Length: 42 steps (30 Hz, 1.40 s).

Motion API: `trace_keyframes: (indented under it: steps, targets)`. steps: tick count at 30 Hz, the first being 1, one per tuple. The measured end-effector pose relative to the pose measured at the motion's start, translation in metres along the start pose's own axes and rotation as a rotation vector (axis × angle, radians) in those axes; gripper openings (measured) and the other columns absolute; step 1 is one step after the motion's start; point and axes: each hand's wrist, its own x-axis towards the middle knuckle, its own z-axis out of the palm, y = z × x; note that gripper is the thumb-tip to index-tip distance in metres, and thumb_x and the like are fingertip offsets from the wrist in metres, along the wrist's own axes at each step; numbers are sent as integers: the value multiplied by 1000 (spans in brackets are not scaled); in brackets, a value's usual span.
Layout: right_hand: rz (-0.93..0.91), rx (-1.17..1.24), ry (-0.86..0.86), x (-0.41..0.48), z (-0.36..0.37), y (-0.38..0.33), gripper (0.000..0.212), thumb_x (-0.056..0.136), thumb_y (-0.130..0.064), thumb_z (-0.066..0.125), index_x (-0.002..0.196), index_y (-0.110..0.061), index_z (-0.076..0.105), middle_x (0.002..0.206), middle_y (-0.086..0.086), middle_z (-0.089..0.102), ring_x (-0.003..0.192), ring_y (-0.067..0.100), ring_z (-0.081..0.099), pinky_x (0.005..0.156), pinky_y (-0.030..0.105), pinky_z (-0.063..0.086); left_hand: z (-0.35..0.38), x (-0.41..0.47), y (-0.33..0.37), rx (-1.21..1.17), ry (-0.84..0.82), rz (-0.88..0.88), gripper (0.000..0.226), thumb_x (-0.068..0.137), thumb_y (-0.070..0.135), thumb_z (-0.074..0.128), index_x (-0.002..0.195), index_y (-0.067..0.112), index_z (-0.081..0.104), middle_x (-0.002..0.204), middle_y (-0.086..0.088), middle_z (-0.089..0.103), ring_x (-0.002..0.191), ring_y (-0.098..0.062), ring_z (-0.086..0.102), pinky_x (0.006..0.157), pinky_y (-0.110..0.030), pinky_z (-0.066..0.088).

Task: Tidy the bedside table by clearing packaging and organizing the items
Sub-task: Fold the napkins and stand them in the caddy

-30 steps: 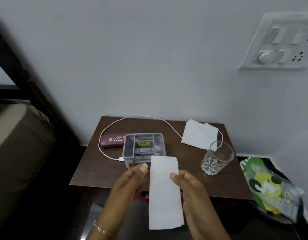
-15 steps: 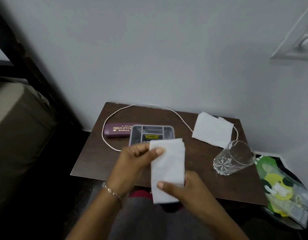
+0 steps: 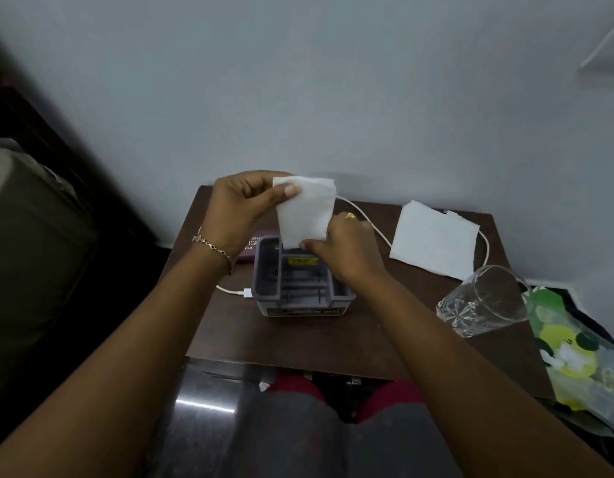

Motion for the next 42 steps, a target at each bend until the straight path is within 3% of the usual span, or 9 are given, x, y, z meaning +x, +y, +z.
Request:
trace_keyframes:
  steps: [3, 8, 11, 16, 24, 28, 35, 38, 42]
  targets:
    - [-8, 99, 12, -3, 5, 3, 30, 82, -34, 65, 106, -16, 64, 98, 5, 64, 104, 28, 50, 82, 38, 29, 0, -2, -13, -21, 21, 5, 21, 81, 3, 66, 100, 11, 68, 76, 19, 73, 78, 1, 66, 70, -15, 51]
    - [51, 193, 47, 3, 8, 13, 33, 78, -40, 67, 99, -15, 67, 107, -3, 56, 102, 22, 51, 90, 45, 36, 2, 0, -22, -31, 39, 9, 21, 81, 5, 67, 102, 9, 67, 76, 17, 73, 80, -1, 66, 70, -16, 51]
    - [59, 138, 7, 6, 15, 14, 37, 76, -44, 67, 98, -14, 67, 108, -5, 51, 104, 21, 47, 87, 41, 33, 4, 2, -27, -32, 32, -1, 22, 81, 5, 66, 103, 4, 66, 77, 17, 73, 82, -3, 66, 72, -18, 52]
    - [89, 426, 57, 5, 13, 11, 26, 69, -52, 64, 89, -35, 63, 101, -5, 54, 97, 22, 58, 89, 55, 44, 4, -2, -35, -12, -2, -9, 26, 81, 0, 64, 107, 4, 63, 73, 20, 72, 77, 2, 65, 73, -16, 53]
    - [67, 398, 78, 3, 18, 16, 18, 77, -36, 69, 93, -27, 66, 97, -8, 49, 94, 20, 56, 90, 56, 41, 3, -8, -46, 34, -65, -38, 34, 80, -5, 63, 113, -1, 58, 73, 25, 71, 79, 9, 64, 69, -9, 49]
    - [60, 365, 88, -1, 22, 19, 20, 80, -33, 69, 96, -21, 66, 102, -6, 50, 95, 17, 54, 92, 53, 38, 0, -11, -53, 63, -25, -60, 31, 78, -3, 66, 109, -3, 63, 85, 18, 70, 86, 7, 64, 79, -13, 51]
    - [82, 372, 72, -1, 17, 19, 30, 81, -33, 67, 108, -21, 65, 107, -4, 50, 100, 17, 55, 93, 50, 41, -1, -14, -57, 82, -5, -78, 32, 78, -1, 67, 109, 6, 63, 92, 7, 67, 81, 6, 65, 70, -11, 51]
    - [99, 481, 148, -12, -1, 16, 30, 84, -29, 66, 112, -21, 61, 114, -3, 52, 104, 12, 52, 95, 38, 45, -3, -14, -63, 107, -6, -115, 25, 78, 4, 69, 102, 8, 67, 92, 8, 67, 79, 8, 64, 72, -11, 50]
    - [61, 551, 316, -47, -67, 18, 18, 86, -21, 64, 103, -25, 61, 102, -9, 62, 91, 4, 57, 79, 12, 44, -8, -16, -58, 186, -57, -160, 21, 76, 9, 71, 94, 21, 69, 85, 21, 71, 84, 9, 63, 81, -16, 49]
